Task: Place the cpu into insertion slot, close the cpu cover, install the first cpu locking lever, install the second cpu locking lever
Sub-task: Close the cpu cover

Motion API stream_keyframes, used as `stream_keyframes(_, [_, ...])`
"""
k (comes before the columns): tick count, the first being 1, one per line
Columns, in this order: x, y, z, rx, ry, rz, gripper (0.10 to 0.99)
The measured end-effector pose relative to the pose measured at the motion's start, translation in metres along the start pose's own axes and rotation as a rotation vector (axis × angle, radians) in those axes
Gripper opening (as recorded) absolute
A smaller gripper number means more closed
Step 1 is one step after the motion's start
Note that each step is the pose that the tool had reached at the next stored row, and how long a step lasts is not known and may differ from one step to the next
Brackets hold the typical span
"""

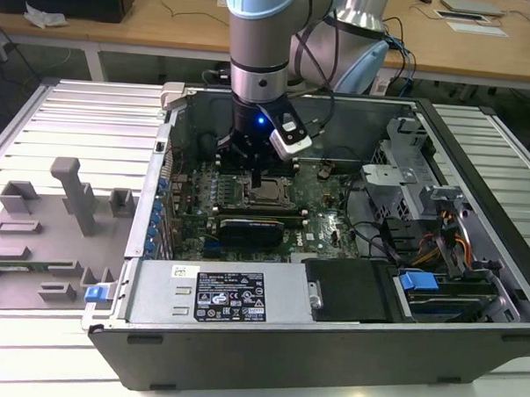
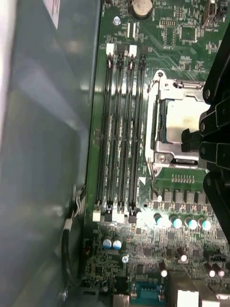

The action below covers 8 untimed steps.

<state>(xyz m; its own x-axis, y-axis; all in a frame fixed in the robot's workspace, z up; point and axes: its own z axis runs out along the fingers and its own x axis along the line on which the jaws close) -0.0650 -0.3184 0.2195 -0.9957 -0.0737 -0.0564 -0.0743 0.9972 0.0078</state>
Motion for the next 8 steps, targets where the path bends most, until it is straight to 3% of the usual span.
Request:
stream_keyframes(4, [-0.0148, -0.0011, 0.0008, 0.000, 0.0012, 0.000, 0.106])
stream_keyframes(8, [-0.0177, -0.0013, 0.0002, 0.000, 0.0020, 0.000, 0.106])
